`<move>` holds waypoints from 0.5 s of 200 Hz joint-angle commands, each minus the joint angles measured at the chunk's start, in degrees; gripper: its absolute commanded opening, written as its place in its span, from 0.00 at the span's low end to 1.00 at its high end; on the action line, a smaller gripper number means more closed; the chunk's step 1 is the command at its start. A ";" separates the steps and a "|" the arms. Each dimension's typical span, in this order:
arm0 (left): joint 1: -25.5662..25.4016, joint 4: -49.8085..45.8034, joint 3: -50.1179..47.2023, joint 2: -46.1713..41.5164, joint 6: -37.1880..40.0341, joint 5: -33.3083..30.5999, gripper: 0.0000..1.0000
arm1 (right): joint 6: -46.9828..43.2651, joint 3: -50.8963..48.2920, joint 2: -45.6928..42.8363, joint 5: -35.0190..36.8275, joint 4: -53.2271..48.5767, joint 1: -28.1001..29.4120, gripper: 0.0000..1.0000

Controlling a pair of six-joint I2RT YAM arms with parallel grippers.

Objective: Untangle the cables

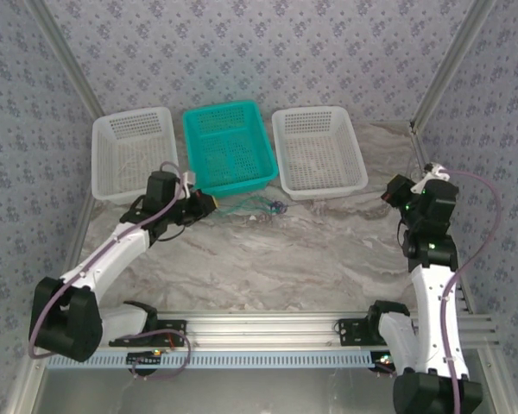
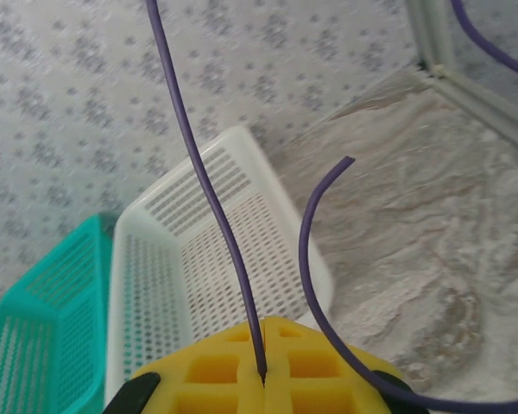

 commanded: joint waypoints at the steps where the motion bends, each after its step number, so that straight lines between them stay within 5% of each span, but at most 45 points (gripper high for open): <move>1: 3.46 -6.44 -2.44 -3.27 3.55 -1.15 0.00 | 1.75 2.98 -1.32 5.07 -2.78 -3.10 0.00; 64: 10.14 -11.63 -9.00 -10.34 5.75 -0.78 0.00 | 7.17 -0.37 -6.70 22.51 -9.00 -4.57 0.00; 100: 16.03 -13.93 -10.92 -11.50 9.17 0.99 0.00 | 6.85 -0.77 -7.12 25.65 -9.34 -5.11 0.00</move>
